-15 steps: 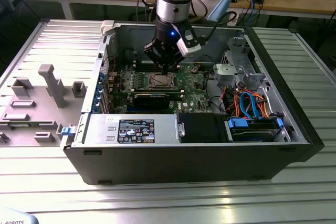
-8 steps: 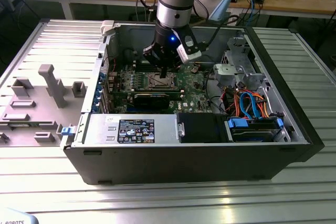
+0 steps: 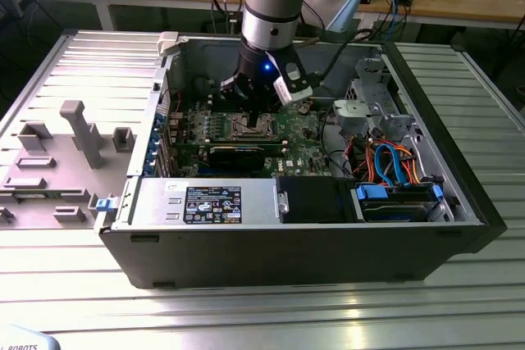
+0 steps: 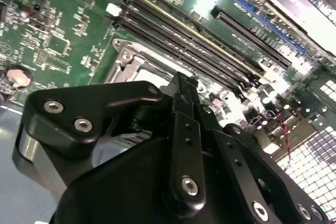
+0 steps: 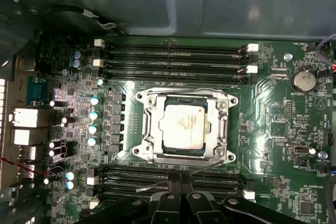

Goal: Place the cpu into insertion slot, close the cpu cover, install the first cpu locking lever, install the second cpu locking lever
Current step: 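Install the second cpu locking lever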

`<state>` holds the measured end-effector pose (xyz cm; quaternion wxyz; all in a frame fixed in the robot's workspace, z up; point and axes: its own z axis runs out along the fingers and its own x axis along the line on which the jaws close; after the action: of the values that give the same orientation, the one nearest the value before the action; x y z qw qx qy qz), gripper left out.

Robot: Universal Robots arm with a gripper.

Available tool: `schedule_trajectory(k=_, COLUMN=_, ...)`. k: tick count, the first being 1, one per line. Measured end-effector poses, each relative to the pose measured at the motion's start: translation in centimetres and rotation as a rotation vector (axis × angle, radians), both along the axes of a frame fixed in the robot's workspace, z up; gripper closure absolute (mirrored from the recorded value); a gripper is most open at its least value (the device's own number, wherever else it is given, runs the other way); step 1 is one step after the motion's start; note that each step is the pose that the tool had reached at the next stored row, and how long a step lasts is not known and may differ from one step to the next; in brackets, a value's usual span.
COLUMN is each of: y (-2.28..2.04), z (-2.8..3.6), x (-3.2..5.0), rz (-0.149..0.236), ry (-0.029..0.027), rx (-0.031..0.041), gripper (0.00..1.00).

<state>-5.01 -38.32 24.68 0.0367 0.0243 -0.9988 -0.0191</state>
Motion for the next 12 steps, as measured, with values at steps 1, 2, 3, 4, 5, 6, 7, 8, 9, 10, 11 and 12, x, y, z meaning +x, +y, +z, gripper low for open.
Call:
schedule_trajectory(k=1, y=-0.07, z=-0.08, x=-0.38, rz=0.000, ry=0.0002, rx=0.0001, gripper=0.89)
schedule_trajectory(k=2, y=-0.12, z=-0.12, x=-0.63, rz=0.000, ry=0.0006, rx=0.0000, gripper=0.89)
schedule_trajectory(k=3, y=-0.15, z=-0.15, x=-0.78, rz=0.000, ry=0.0008, rx=0.0000, gripper=0.89)
schedule_trajectory(k=4, y=-0.23, z=-0.18, x=-1.07, rz=0.000, ry=0.0010, rx=-0.0001, gripper=0.89)
schedule_trajectory(k=5, y=-0.35, z=-0.23, x=-1.25, rz=0.000, ry=0.0013, rx=0.0000, gripper=0.89)
schedule_trajectory(k=6, y=-0.46, z=-0.34, x=-1.33, rz=0.001, ry=0.0021, rx=0.0000, gripper=0.89)
schedule_trajectory(k=7, y=-0.60, z=-0.46, x=-1.35, rz=0.001, ry=0.0032, rx=0.0001, gripper=0.89)
schedule_trajectory(k=8, y=-0.76, z=-0.52, x=-1.36, rz=0.001, ry=0.0038, rx=0.0001, gripper=0.89)
schedule_trajectory(k=9, y=-0.85, z=-0.61, x=-1.37, rz=0.001, ry=0.0047, rx=0.0006, gripper=0.89)
schedule_trajectory(k=10, y=-0.85, z=-0.63, x=-1.42, rz=0.003, ry=0.0054, rx=0.0004, gripper=0.89)
schedule_trajectory(k=11, y=-0.86, z=-0.65, x=-1.47, rz=0.004, ry=0.0054, rx=0.0009, gripper=0.89)
schedule_trajectory(k=12, y=-0.86, z=-0.69, x=-1.56, rz=0.006, ry=0.0055, rx=0.0018, gripper=0.89)
